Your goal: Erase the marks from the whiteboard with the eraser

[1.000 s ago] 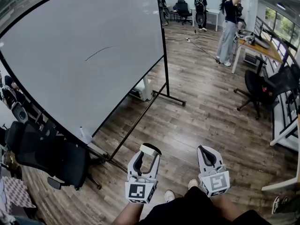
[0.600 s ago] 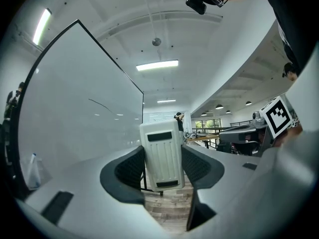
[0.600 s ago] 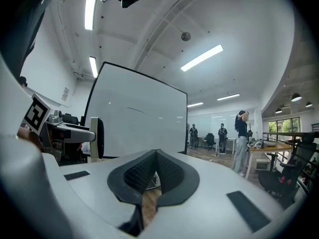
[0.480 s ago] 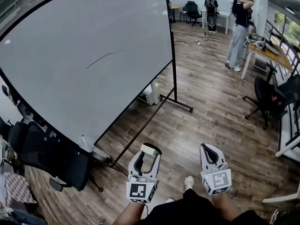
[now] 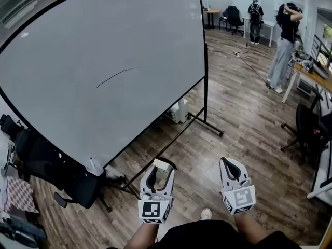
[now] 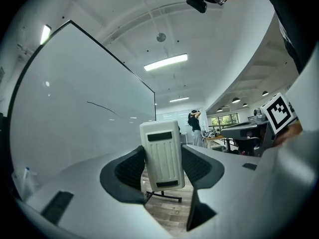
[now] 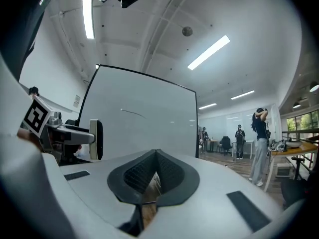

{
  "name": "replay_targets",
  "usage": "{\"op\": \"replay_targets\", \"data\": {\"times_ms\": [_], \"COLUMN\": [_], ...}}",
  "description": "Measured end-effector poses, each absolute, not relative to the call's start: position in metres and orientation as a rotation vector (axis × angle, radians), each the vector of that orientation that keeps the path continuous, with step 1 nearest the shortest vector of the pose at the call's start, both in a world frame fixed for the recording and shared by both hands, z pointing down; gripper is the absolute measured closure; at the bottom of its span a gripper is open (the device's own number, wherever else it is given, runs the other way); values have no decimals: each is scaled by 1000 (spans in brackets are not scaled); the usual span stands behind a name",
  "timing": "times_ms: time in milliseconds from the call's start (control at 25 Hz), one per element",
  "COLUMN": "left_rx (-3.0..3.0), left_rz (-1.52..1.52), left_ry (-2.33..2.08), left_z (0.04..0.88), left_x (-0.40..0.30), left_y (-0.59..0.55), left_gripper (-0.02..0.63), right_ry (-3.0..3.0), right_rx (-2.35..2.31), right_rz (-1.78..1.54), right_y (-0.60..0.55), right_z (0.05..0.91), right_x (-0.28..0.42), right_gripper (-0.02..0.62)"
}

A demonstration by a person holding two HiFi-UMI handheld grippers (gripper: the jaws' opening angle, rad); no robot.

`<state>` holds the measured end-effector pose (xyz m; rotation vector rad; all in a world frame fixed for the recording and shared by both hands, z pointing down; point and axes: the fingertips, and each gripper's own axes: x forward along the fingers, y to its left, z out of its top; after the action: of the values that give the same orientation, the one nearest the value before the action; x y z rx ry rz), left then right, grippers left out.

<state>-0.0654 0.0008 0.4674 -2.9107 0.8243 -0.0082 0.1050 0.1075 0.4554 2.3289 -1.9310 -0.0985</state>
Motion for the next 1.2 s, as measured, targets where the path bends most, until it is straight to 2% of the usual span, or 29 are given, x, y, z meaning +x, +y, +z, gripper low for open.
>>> {"op": "replay_targets", "data": {"times_ms": [480, 760, 1200], "left_rx": [-2826, -2766, -2642], "left_rz": [-31, -64, 47], "left_ry": [1135, 1319, 1461], "left_z": [459, 464, 441], "left_x": [-32, -50, -79], "left_y": [-48, -111, -224], "left_gripper": [360, 364, 364], "right_ry": [-2152, -2245, -2403], "right_rx": [2139, 2000, 1873], "right_rz": [-101, -125, -216], "right_y": [26, -53, -194], "right_z": [453, 461, 433], "right_x": [163, 160, 124], "right_gripper": [577, 577, 577]}}
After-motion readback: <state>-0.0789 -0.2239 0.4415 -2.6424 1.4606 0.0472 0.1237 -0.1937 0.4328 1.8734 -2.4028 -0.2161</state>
